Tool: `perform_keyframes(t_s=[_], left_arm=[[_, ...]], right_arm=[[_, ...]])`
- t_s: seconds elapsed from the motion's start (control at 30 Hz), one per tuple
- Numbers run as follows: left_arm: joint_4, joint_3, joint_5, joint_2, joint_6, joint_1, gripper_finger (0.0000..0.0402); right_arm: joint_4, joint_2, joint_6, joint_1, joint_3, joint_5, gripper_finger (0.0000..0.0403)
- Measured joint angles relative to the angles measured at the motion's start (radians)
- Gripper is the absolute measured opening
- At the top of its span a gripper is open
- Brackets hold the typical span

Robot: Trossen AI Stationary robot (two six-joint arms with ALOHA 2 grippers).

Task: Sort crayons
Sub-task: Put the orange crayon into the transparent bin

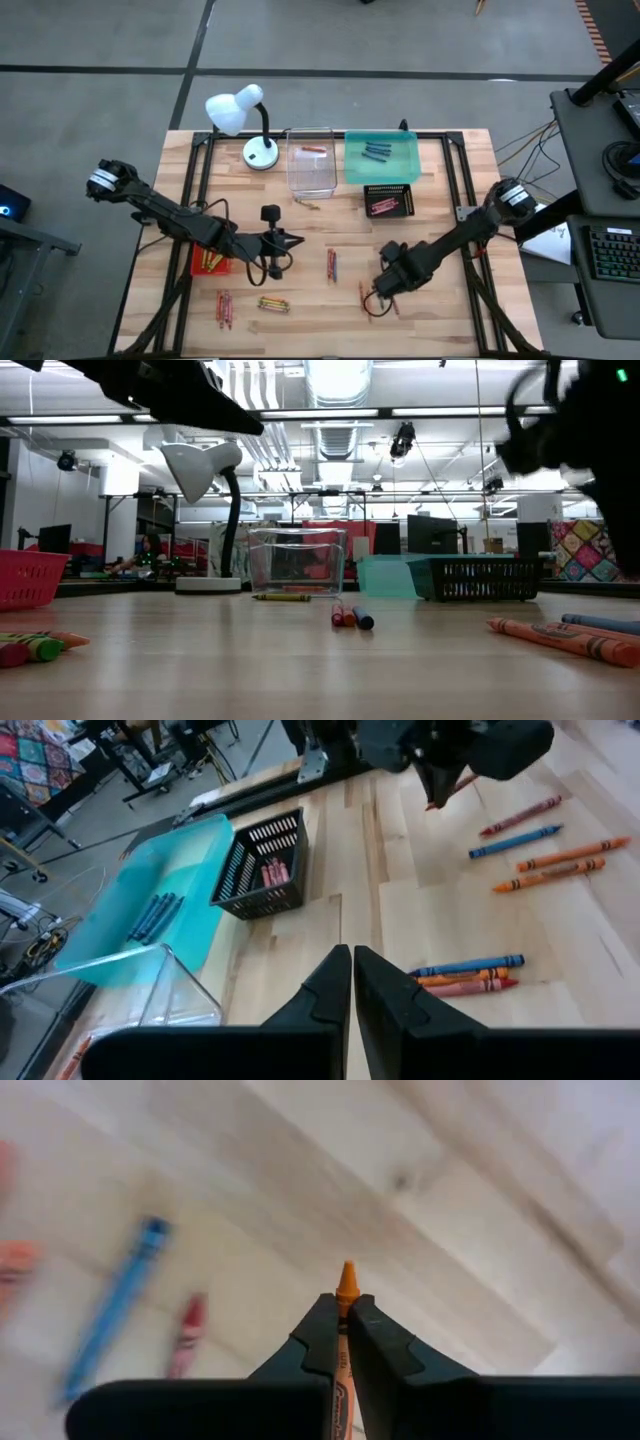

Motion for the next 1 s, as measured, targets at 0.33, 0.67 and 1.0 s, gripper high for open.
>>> perform_keyframes(t_s=[0.33, 0.67, 1.0], left_arm=[[-0.07, -0.013, -0.001, -0.152, 0.104, 0.02, 0.0], [-0.123, -0.013, -0.001, -0.313, 0.209, 0.129, 0.0], [-0.183, -0.015, 0.0, -0.352, 0.254, 0.268, 0.0]], right_arm=[[0.122, -0.159, -0.37, -0.22, 0.042, 0.302, 0.0012], [0.989, -0.162, -1.17, -0.614, 0.045, 0.188, 0.0012], [1.369, 0.057, -1.421, -0.903, 0.153, -0.025, 0.0012]])
